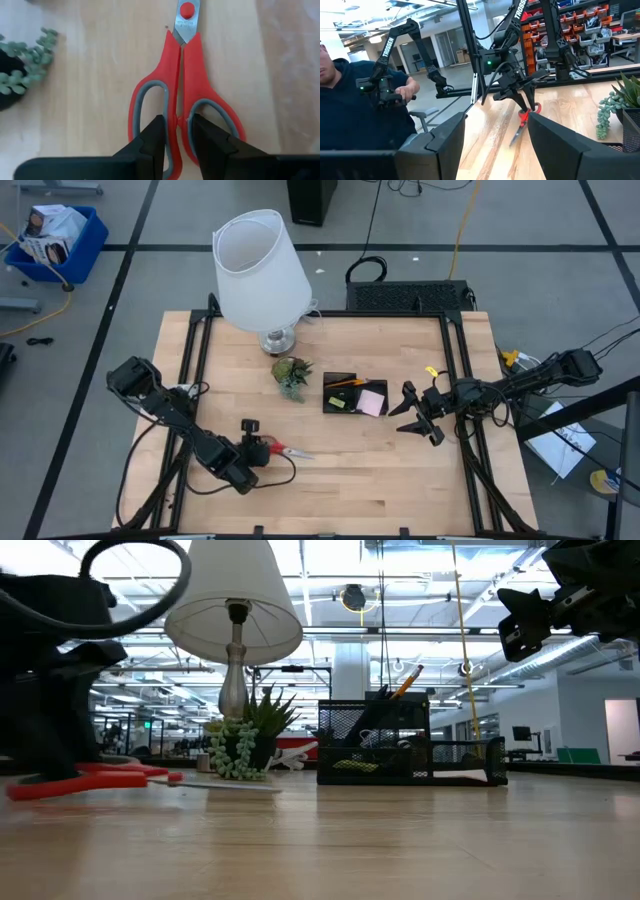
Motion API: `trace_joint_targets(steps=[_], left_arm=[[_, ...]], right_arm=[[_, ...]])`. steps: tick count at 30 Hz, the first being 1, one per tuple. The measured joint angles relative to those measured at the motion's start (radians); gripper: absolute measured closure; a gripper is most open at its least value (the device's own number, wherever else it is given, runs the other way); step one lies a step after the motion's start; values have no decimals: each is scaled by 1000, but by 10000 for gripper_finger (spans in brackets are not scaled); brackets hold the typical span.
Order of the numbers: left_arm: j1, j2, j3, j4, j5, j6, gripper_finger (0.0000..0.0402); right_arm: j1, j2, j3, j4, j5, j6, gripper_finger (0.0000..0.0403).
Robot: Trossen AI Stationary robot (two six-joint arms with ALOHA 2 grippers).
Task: Pick and place office supplies into organizer
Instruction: Put the red scissors into the desk organizer
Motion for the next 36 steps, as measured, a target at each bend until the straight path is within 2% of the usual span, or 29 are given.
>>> trace_joint_targets(steps=[5,14,17,19,22,25,30,36], left_arm=[[32,0,0,13,-44,65,313],[138,0,2,93,-37,200,313],[167,-1,2,114,-37,212,313],[180,-2,2,116,-37,222,313],[189,-2,2,117,-38,265,313],[189,-2,2,135,-57,345,313],[175,-2,3,220,-144,533,314],[161,-3,3,331,-225,713,314]], right_arm=[[0,0,0,1,0,-29,191],[0,0,0,38,0,-26,191],[0,0,0,82,0,58,191],[1,1,0,132,61,75,191],[3,0,0,163,317,76,192],[17,4,12,101,469,164,191],[33,67,64,-60,498,336,189],[110,263,160,-72,497,417,188]])
